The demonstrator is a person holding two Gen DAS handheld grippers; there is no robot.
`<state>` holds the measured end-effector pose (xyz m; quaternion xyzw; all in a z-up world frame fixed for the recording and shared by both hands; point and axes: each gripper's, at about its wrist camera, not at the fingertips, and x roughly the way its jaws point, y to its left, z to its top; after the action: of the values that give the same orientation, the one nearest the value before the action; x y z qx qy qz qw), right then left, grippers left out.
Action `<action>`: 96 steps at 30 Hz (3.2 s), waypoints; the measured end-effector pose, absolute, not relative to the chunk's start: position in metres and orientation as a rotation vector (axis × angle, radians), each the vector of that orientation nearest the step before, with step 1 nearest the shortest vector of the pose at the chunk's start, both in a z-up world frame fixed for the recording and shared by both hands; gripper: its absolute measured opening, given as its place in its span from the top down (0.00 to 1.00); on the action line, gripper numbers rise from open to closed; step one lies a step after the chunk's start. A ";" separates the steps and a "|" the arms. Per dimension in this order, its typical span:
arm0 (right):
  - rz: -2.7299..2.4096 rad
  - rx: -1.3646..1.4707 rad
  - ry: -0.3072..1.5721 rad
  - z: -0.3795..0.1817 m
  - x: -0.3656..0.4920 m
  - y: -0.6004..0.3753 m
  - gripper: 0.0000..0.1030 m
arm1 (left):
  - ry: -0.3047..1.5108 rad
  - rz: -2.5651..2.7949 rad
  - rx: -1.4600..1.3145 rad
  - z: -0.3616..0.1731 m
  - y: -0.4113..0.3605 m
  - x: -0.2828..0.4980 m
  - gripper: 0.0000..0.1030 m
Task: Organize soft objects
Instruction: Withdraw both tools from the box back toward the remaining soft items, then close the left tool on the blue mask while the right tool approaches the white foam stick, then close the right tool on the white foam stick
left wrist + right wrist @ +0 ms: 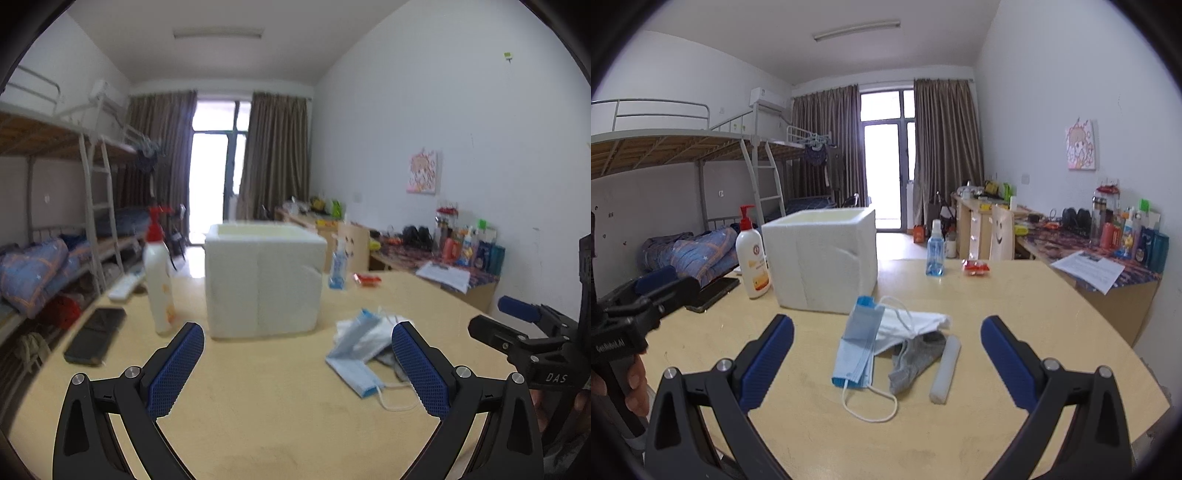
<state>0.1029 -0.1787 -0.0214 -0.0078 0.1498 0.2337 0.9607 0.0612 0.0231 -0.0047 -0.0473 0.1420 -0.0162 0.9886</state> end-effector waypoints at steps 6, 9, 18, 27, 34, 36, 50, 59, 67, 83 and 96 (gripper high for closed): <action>0.455 -0.030 0.332 -0.029 0.107 -0.185 0.01 | 0.333 -0.058 -0.129 -0.013 0.023 0.068 0.01; 0.440 -0.023 0.348 -0.032 0.112 -0.190 0.01 | 0.338 -0.058 -0.136 -0.013 0.024 0.071 0.01; 0.417 -0.033 0.400 -0.043 0.130 -0.196 0.01 | 0.403 -0.071 -0.102 -0.023 0.015 0.096 0.01; 0.404 -0.001 0.483 -0.057 0.161 -0.209 0.01 | 0.480 -0.089 -0.072 -0.035 0.000 0.133 0.01; 0.391 -0.013 0.562 -0.068 0.177 -0.212 0.01 | 0.559 -0.134 -0.083 -0.042 -0.007 0.162 0.01; 0.391 -0.016 0.577 -0.070 0.180 -0.212 0.01 | 0.586 -0.134 -0.087 -0.045 -0.008 0.171 0.01; 0.416 -0.039 0.654 -0.081 0.203 -0.210 0.01 | 0.777 -0.171 -0.117 -0.068 -0.015 0.232 0.21; 0.428 -0.075 0.705 -0.091 0.218 -0.206 0.03 | 0.824 -0.172 -0.081 -0.075 -0.016 0.253 0.40; 0.434 -0.101 0.755 -0.099 0.230 -0.203 0.23 | 0.852 -0.245 -0.091 -0.080 -0.018 0.260 0.59; 0.453 -0.159 0.811 -0.104 0.233 -0.188 0.52 | 0.841 -0.318 -0.128 -0.077 -0.016 0.256 0.86; 0.444 -0.179 0.836 -0.102 0.228 -0.180 0.77 | 0.758 -0.335 -0.138 -0.062 -0.011 0.243 0.86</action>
<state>0.2283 -0.1800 -0.1020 -0.0863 0.4019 0.2133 0.8863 0.2427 -0.0107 -0.0622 -0.0672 0.3681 -0.1627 0.9130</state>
